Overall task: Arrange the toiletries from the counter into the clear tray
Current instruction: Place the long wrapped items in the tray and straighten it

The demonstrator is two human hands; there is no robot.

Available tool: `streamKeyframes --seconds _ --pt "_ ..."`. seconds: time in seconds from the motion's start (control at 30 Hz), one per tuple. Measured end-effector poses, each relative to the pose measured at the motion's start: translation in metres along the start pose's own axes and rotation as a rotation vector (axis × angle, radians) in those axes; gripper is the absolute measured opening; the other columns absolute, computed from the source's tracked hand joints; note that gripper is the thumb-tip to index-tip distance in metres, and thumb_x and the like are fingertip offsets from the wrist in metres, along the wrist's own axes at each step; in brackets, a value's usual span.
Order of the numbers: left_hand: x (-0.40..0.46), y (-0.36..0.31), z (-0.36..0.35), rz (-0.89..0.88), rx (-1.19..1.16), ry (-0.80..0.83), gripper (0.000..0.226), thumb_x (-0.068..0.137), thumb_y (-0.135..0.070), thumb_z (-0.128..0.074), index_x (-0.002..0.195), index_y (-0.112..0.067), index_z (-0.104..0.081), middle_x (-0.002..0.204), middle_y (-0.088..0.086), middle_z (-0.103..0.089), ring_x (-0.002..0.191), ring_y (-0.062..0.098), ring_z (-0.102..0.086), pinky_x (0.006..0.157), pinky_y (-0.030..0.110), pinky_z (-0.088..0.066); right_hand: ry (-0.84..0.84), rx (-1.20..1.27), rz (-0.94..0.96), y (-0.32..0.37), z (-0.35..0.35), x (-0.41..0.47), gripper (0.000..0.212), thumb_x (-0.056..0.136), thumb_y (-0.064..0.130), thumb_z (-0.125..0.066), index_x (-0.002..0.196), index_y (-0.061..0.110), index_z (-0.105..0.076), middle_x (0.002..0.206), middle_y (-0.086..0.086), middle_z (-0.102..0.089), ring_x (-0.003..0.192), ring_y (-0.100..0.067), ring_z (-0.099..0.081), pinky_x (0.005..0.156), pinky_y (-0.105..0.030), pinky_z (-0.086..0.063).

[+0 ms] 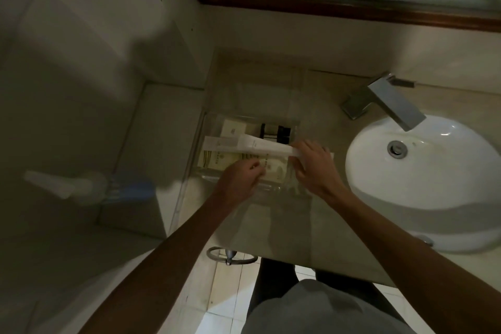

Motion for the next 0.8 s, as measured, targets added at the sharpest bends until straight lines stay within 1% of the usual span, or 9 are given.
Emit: streamKeyframes --seconds 0.1,0.17,0.23,0.3,0.37,0.5,0.6,0.67,0.8 --pt "-0.007 0.011 0.006 0.038 -0.015 0.000 0.011 0.089 -0.018 -0.063 0.098 -0.014 -0.067 0.099 0.003 -0.065 0.084 0.018 -0.063 0.069 0.021 -0.048 0.043 -0.003 -0.008 0.004 -0.009 0.003 0.031 0.091 0.021 -0.062 0.122 0.018 -0.058 0.115 -0.001 -0.062 0.105 -0.018 -0.054 0.096 -0.042 -0.041" --pt "-0.014 0.016 0.018 0.059 0.007 -0.118 0.010 0.090 -0.020 -0.061 0.095 -0.013 -0.064 0.098 0.004 -0.062 0.082 0.018 -0.061 0.068 0.020 -0.047 0.063 -0.019 -0.015 0.008 -0.017 0.005 0.033 0.090 0.024 -0.062 0.122 0.019 -0.058 0.117 -0.001 -0.061 0.107 -0.018 -0.054 0.096 -0.041 -0.041" --pt "-0.021 0.026 0.036 0.138 0.053 -0.306 0.016 0.088 -0.019 -0.063 0.103 -0.013 -0.062 0.106 0.007 -0.062 0.091 0.019 -0.059 0.076 0.026 -0.050 0.074 -0.023 -0.022 0.015 -0.026 0.007 0.033 0.089 0.025 -0.063 0.122 0.019 -0.058 0.117 -0.001 -0.061 0.107 -0.019 -0.054 0.096 -0.040 -0.042" --pt "-0.021 0.037 0.044 0.158 0.086 -0.371 0.033 0.089 -0.021 -0.065 0.120 -0.013 -0.061 0.121 0.008 -0.061 0.108 0.021 -0.055 0.092 0.033 -0.045 0.087 -0.011 -0.003 0.030 -0.037 0.011 0.034 0.089 0.023 -0.063 0.122 0.016 -0.059 0.117 -0.003 -0.060 0.108 -0.021 -0.054 0.094 -0.041 -0.043" --pt "-0.016 0.046 0.036 0.086 0.139 -0.263 0.041 0.093 -0.026 -0.057 0.132 -0.014 -0.055 0.130 0.007 -0.059 0.119 0.024 -0.052 0.100 0.037 -0.039 0.107 0.011 0.040 0.048 -0.048 0.016 0.035 0.090 0.020 -0.062 0.124 0.015 -0.059 0.117 -0.006 -0.059 0.108 -0.025 -0.052 0.090 -0.043 -0.045" --pt "-0.017 0.068 0.018 0.047 0.156 -0.129 0.037 0.099 -0.026 -0.040 0.129 -0.014 -0.058 0.133 0.010 -0.059 0.122 0.028 -0.054 0.102 0.043 -0.041 0.089 -0.056 0.080 0.058 -0.063 0.016 0.047 0.091 0.023 -0.062 0.136 0.014 -0.049 0.130 -0.010 -0.049 0.119 -0.026 -0.044 0.099 -0.046 -0.043" --pt "-0.021 0.073 0.018 0.070 0.153 -0.140 0.045 0.101 -0.028 -0.039 0.141 -0.011 -0.047 0.147 0.012 -0.047 0.135 0.027 -0.043 0.109 0.045 -0.036 0.064 -0.172 0.064 0.046 -0.071 0.004 0.061 0.098 0.032 -0.051 0.151 0.014 -0.028 0.156 -0.014 -0.027 0.144 -0.030 -0.022 0.119 -0.045 -0.020" --pt "-0.021 0.068 0.016 0.072 0.146 -0.090 0.055 0.100 -0.033 -0.042 0.150 -0.012 -0.033 0.158 0.010 -0.030 0.145 0.025 -0.028 0.117 0.043 -0.026 0.090 -0.237 0.060 0.042 -0.078 -0.003 0.066 0.102 0.038 -0.041 0.156 0.013 -0.013 0.163 -0.013 -0.007 0.150 -0.028 -0.002 0.122 -0.044 -0.007" --pt "-0.034 0.063 -0.002 0.141 0.144 0.040 0.061 0.100 -0.043 -0.038 0.154 -0.019 -0.022 0.163 0.005 -0.014 0.150 0.021 -0.013 0.120 0.045 -0.019 0.130 -0.339 0.054 0.040 -0.089 -0.013 0.070 0.102 0.046 -0.034 0.156 0.009 -0.008 0.164 -0.013 0.004 0.150 -0.025 0.007 0.122 -0.045 -0.006"
Point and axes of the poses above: each hand's wrist, its own x-axis towards the middle knuckle, its own z-axis out of the back of the hand, y = z × x, the point moved 7 cm from there along x, towards the middle knuckle
